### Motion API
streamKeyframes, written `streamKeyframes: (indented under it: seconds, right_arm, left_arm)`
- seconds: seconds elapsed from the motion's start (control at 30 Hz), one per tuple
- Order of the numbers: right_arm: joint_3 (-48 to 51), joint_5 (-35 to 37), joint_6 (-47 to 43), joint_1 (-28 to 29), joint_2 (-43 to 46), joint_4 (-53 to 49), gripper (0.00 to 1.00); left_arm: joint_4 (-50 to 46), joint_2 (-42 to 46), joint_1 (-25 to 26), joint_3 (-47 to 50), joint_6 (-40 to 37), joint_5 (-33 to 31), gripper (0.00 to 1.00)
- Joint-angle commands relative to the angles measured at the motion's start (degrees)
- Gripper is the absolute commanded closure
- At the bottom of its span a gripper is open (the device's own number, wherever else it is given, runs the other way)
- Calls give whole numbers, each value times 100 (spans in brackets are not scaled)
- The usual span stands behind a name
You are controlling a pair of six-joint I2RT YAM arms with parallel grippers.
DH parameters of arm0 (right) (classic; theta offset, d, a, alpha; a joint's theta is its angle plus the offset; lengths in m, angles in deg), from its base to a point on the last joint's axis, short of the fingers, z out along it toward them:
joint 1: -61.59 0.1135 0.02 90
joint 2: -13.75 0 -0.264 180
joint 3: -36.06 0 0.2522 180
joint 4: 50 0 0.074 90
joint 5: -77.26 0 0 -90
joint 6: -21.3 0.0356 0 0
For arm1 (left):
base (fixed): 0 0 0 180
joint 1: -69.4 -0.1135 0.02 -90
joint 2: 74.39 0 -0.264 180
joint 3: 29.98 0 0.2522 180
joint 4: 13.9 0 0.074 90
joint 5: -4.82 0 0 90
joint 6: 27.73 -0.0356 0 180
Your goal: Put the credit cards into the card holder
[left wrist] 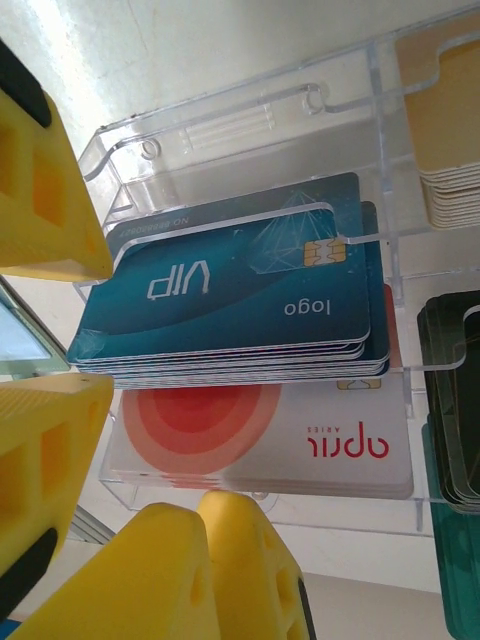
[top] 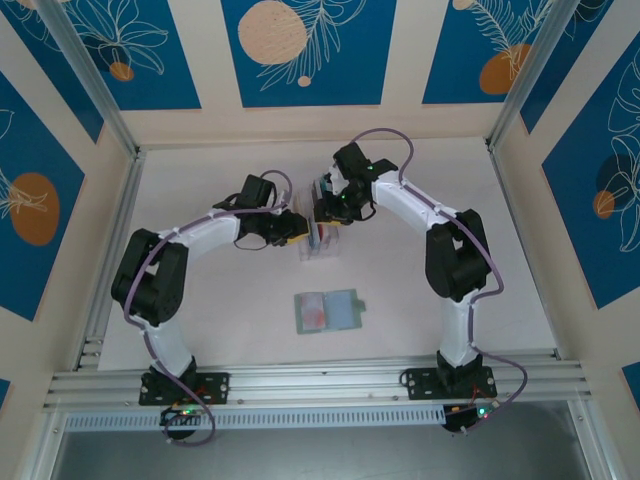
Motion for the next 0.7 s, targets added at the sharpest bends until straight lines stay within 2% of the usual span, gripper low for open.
streamKeyframes:
  seconds: [0.0,0.23,0.47,0.67]
  right_arm:
    - [-161,-211,-63,-10,-109,-110,65]
    - [-146,-531,-81,12,-103,-4,68]
    - [-257,-718,-90,-13,-235,-38,67]
    - [-77,9,-137,58,239,9,67]
  left_arm:
    - [149,-126,-95,-95,-31,179,70]
    - [288,-291,-110,-38,12,230,71]
    - [388,-324,-140,41,48,260,71]
    - [430,-313,-159,81,48,261,71]
